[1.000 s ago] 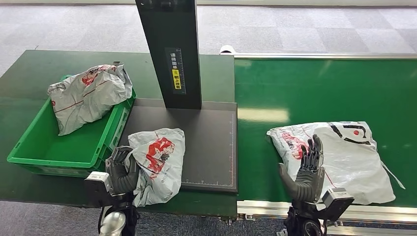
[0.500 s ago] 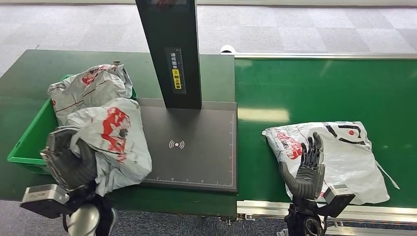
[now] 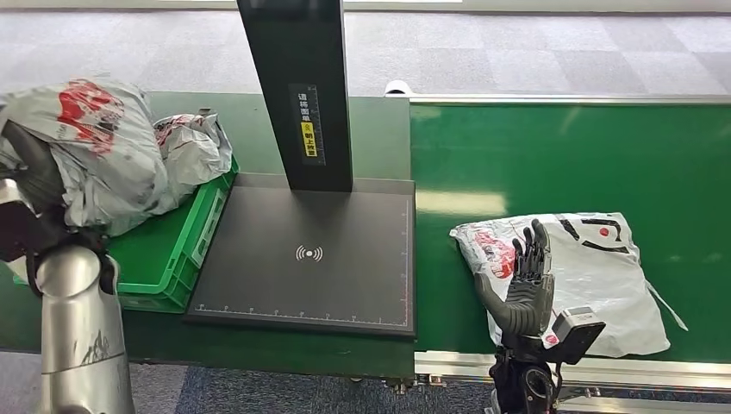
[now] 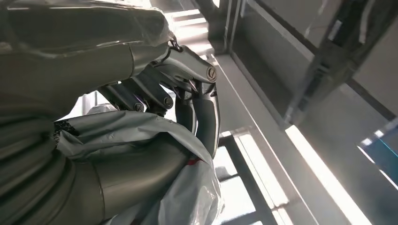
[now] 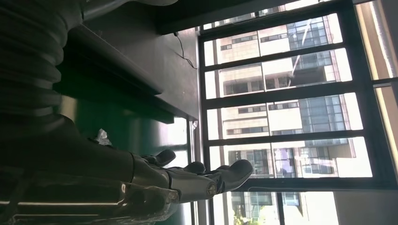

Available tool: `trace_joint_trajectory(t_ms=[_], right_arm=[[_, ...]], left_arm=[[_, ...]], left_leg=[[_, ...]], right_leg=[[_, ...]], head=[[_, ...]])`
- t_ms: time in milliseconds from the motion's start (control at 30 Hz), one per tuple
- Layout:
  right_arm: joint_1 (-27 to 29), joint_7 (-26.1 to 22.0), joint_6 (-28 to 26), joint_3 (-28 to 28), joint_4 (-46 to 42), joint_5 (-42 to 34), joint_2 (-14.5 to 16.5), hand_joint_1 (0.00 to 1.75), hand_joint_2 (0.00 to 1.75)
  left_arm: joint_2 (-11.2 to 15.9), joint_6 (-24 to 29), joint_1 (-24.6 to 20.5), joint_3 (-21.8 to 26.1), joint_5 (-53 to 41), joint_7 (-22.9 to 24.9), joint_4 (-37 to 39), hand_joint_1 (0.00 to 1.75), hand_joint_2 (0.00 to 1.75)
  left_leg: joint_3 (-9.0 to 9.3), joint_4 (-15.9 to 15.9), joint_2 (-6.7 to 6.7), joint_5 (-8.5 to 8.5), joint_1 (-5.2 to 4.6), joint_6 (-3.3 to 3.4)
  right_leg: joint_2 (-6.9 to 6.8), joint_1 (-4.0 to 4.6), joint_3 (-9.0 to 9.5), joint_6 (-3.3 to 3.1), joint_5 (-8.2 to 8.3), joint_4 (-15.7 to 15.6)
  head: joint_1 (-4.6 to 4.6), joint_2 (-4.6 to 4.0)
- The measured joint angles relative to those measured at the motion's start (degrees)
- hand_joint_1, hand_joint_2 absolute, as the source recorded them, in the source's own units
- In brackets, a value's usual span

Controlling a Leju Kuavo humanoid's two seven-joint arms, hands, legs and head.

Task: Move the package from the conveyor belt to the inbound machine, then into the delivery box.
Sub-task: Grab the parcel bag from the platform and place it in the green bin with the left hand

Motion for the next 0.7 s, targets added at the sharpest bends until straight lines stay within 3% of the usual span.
trace_joint_trajectory(t_ms=[100,200,633,667,700], right_arm=[[0.06,0.0,0.01,0.09,0.01,-0.2,-0.22,0.0,1.75],[0.06,0.0,0.02,0.15,0.01,-0.21,-0.33,0.0,1.75],[0.07,0.0,0.02,0.19,0.01,-0.23,-0.41,0.0,1.75],[0.06,0.0,0.14,0.19,0.03,-0.22,-0.42,0.0,1.75],[0.0,0.0,0.5,0.21,0.16,-0.19,-0.46,0.0,1.75]], left_arm=[[1.57,-0.6,-4.74,4.38,-0.91,0.24,5.83,1.75,1.75],[1.94,-0.61,-6.72,6.41,-1.19,0.1,8.83,1.75,1.75],[2.26,-0.63,-8.16,8.44,-1.41,-0.06,12.2,1.75,1.75],[2.4,-0.16,-8.64,8.47,-3.33,1.65,12.88,1.75,1.75],[3.84,1.18,-11.54,8.9,-10.74,7.79,19.01,1.75,1.75]], left_leg=[[0.0,0.0,0.12,0.01,0.03,-0.03],[-0.07,0.0,0.07,0.0,0.03,-0.03],[-0.14,0.0,0.03,-0.02,-0.01,-0.02],[-0.14,0.0,0.03,-0.02,0.0,-0.02],[-0.11,0.0,0.04,0.0,0.01,-0.03]], right_leg=[[0.13,0.03,-0.06,-0.04,0.02,0.02],[0.12,0.02,-0.09,-0.02,0.0,0.02],[0.11,-0.02,-0.14,0.01,-0.02,-0.01],[0.1,-0.01,-0.14,0.01,-0.02,-0.01],[0.11,0.0,-0.13,-0.01,0.0,0.0]], head=[[-0.01,0.0],[0.01,0.0],[0.02,0.0],[0.02,0.0],[0.02,0.0]])
